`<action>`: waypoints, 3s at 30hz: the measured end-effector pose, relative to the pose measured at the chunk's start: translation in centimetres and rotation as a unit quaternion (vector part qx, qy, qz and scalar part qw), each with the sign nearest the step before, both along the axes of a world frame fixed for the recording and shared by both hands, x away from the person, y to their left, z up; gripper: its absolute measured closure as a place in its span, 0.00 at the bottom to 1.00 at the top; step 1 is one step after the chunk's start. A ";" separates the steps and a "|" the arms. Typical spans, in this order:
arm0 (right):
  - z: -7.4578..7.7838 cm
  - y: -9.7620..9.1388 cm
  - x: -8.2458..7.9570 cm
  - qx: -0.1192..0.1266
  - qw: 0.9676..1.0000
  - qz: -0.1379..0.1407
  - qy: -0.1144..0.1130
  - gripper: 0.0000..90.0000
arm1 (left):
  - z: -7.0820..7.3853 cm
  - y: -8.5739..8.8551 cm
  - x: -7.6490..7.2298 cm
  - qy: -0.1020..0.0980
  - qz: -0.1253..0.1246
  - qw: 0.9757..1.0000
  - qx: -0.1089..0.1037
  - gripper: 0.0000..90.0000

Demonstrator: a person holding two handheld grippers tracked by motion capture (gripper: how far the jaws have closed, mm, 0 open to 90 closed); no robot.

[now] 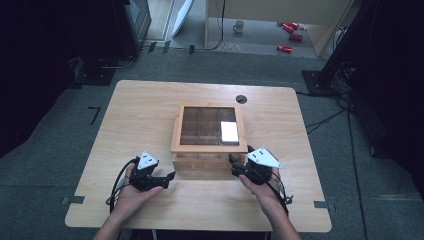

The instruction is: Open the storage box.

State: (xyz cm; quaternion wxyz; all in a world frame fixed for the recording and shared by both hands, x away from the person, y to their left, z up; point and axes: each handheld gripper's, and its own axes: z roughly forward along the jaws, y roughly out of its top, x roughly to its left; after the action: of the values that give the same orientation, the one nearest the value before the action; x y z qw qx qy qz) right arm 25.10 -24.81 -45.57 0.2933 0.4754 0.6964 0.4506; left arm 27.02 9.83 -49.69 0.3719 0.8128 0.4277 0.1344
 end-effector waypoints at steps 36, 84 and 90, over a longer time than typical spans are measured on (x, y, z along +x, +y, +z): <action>7.4 -0.1 5.2 0.008 0.998 -0.007 -0.066 0.32 | -2.2 -0.3 -0.1 -0.024 0.023 0.998 0.046 0.19; 10.2 -1.2 16.0 0.048 0.995 -0.016 -0.091 0.51 | -2.1 -0.3 -0.1 -0.023 0.018 0.998 0.047 0.20; 10.5 -1.3 17.4 0.058 0.994 -0.026 -0.087 0.55 | -2.1 -0.3 -0.1 -0.023 0.018 0.998 0.047 0.20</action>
State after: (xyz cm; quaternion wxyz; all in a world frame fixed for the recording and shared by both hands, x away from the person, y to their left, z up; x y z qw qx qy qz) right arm 42.48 -26.08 -35.04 0.3361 0.4683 0.6287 0.5220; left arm 26.96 9.57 -51.82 0.3408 0.8183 0.4266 0.1796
